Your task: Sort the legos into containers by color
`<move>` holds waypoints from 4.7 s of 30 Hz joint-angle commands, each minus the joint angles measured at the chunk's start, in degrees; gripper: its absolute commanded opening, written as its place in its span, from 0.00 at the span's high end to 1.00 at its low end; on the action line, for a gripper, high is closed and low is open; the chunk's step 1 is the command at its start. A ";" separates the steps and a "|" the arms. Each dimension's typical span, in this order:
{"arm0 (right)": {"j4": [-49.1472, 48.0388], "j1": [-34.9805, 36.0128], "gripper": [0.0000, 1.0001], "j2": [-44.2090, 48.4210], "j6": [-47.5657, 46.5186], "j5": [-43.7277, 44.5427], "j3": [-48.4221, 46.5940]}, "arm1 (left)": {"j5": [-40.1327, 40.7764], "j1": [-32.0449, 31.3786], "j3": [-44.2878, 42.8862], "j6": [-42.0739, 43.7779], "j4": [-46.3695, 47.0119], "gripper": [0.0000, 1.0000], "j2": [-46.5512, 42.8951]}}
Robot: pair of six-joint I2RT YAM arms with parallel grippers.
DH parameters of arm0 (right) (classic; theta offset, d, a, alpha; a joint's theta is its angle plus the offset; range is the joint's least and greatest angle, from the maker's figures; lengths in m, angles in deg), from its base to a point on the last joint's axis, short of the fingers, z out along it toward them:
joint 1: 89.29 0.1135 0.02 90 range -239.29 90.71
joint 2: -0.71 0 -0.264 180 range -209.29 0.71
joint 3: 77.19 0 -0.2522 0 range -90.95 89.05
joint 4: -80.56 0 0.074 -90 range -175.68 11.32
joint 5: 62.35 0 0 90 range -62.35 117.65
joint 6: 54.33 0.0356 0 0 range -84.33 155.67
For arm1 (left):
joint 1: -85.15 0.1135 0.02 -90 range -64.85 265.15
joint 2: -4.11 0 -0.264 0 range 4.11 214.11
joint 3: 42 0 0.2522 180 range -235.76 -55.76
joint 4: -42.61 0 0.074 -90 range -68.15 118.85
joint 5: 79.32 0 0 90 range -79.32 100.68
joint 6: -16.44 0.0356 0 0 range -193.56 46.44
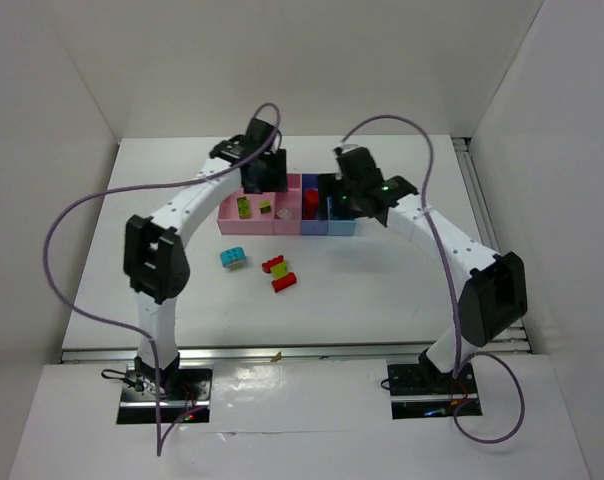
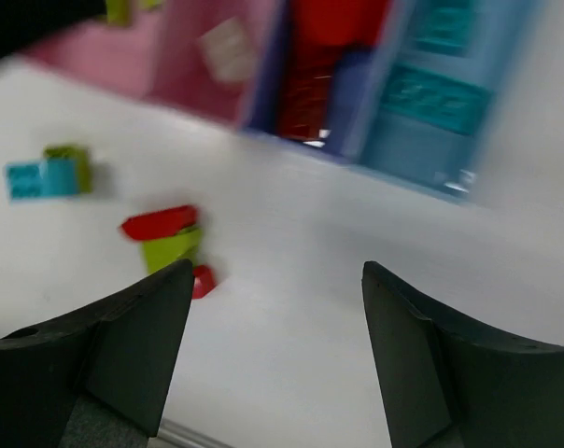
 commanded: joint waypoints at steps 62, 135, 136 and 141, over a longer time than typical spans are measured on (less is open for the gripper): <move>3.56 26.52 0.82 -34.28 -25.84 -9.16 -39.58 | -7.21 34.85 22.45 4.11 -7.42 0.28 -31.76; -36.69 -12.52 0.81 -0.77 27.43 -68.06 1.39 | -1.61 -14.89 46.18 37.51 45.03 0.13 -45.65; -36.69 -12.52 0.81 -0.77 27.43 -68.06 1.39 | -1.07 -14.89 46.18 37.51 45.57 0.13 -45.12; -36.69 -12.52 0.81 -0.77 27.43 -68.06 1.92 | 0.24 -15.42 45.65 36.82 48.56 0.12 -43.97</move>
